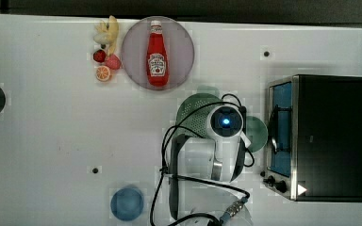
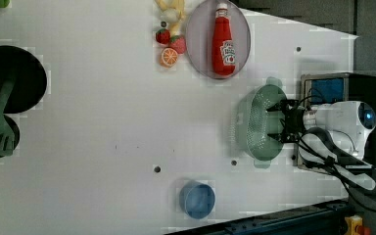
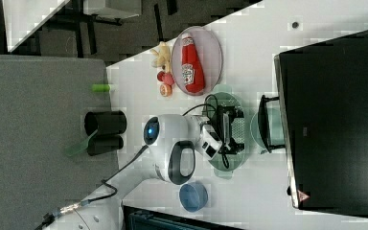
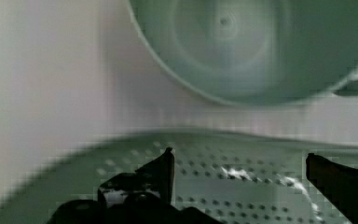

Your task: Drag strainer left to right.

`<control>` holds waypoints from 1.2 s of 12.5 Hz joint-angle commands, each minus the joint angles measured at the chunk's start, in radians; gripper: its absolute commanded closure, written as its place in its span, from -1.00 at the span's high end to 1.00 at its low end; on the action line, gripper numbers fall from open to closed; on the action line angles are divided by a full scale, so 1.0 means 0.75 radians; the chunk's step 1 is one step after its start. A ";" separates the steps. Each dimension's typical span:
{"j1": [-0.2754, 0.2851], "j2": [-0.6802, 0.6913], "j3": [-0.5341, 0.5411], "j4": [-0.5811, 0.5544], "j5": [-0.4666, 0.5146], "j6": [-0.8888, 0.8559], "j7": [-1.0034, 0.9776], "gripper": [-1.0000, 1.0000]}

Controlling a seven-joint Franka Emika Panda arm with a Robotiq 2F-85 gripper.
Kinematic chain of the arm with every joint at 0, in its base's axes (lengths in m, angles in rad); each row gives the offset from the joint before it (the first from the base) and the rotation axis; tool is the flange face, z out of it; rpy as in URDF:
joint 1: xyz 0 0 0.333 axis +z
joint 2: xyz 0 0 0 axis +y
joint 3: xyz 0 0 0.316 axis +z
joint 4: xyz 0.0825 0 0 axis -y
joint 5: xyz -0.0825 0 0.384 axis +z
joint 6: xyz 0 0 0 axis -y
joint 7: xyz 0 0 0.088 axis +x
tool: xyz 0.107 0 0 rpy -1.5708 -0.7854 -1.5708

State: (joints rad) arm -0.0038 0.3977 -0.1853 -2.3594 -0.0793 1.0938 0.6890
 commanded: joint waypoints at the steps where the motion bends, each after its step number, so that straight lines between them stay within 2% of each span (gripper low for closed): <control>1: 0.016 -0.205 0.082 0.010 -0.007 -0.143 -0.182 1.00; 4: 0.016 -0.440 0.119 0.105 -0.005 -0.452 -0.500 1.00; 8: 0.017 -0.680 0.119 0.340 0.013 -0.915 -0.856 1.00; 12: 0.020 -0.808 0.130 0.598 0.035 -1.357 -1.021 1.00; 15: 0.021 -0.820 0.136 0.719 0.022 -1.501 -1.068 1.00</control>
State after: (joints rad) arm 0.0124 -0.2791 -0.0922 -1.7881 -0.0644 0.0220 -0.0246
